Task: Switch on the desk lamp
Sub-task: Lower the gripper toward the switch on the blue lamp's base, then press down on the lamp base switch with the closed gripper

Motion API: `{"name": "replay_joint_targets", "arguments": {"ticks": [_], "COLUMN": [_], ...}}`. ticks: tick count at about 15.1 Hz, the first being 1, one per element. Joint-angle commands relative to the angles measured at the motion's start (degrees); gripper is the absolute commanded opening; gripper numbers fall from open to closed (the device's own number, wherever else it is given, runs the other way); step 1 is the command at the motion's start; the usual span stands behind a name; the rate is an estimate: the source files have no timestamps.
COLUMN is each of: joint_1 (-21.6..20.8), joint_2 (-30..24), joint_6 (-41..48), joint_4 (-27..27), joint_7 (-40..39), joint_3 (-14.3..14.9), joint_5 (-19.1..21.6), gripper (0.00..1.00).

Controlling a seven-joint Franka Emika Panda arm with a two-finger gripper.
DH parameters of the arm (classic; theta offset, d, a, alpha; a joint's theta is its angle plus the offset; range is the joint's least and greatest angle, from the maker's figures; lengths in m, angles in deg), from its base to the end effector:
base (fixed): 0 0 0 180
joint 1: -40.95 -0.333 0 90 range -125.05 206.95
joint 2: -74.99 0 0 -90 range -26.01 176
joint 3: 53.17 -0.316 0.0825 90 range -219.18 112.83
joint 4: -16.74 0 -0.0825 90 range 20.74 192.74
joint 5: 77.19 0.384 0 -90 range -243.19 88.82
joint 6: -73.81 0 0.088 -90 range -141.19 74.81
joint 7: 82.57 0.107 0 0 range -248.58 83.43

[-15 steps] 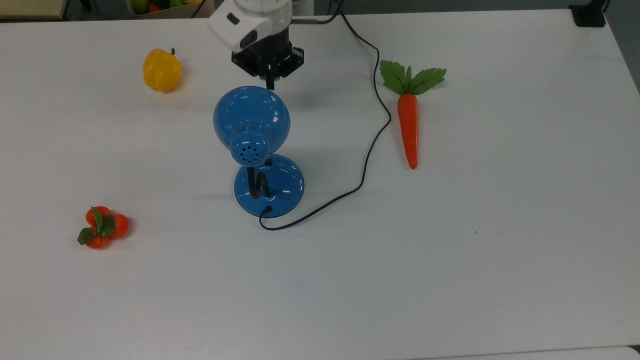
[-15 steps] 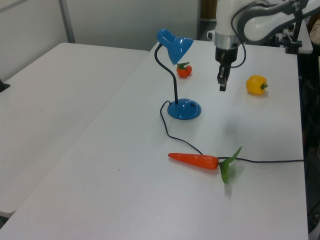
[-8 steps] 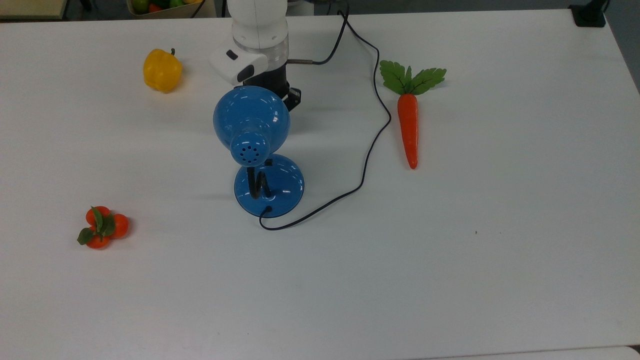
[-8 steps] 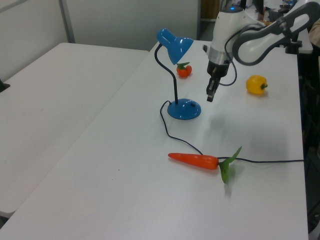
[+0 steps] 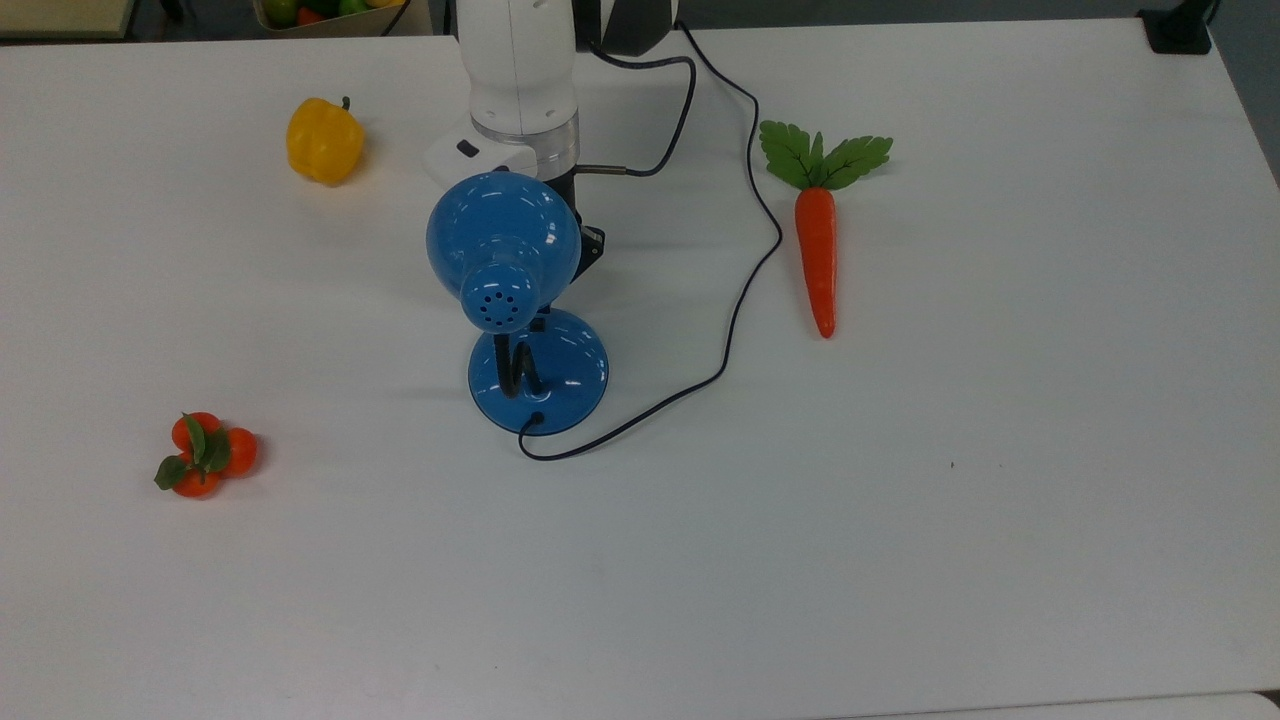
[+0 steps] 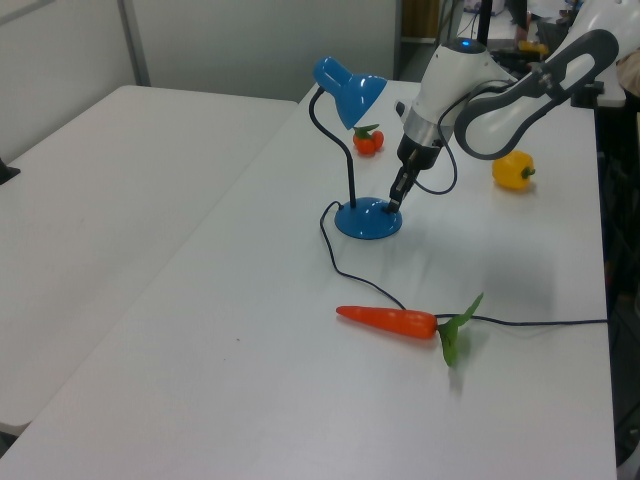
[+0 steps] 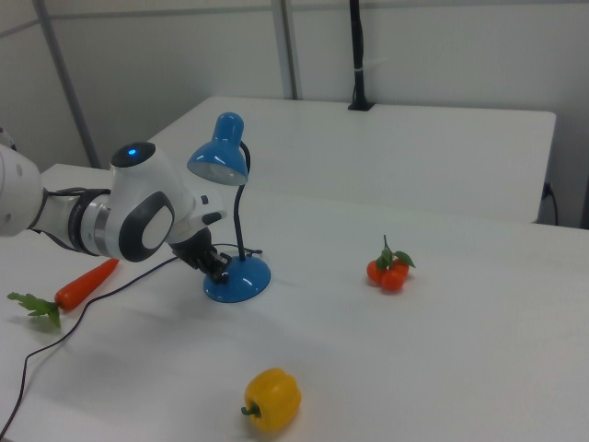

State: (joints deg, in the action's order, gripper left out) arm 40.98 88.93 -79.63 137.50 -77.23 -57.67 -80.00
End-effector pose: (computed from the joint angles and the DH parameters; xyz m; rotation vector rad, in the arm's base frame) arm 0.6030 0.0472 0.3357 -3.0821 -0.0302 -0.5097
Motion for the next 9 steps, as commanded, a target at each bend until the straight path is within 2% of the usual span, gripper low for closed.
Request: {"name": "replay_joint_targets", "arguments": {"ticks": [1,9], "joint_1": [0.8,1.4], "joint_2": [0.7,2.2], "joint_6": [-3.7,-6.8], "joint_4": [0.2,-0.7], "joint_7": [1.5,1.4], "joint_3": [0.2,0.2], "joint_5": [-2.5,-4.3], "gripper": [0.0,0.0]}}
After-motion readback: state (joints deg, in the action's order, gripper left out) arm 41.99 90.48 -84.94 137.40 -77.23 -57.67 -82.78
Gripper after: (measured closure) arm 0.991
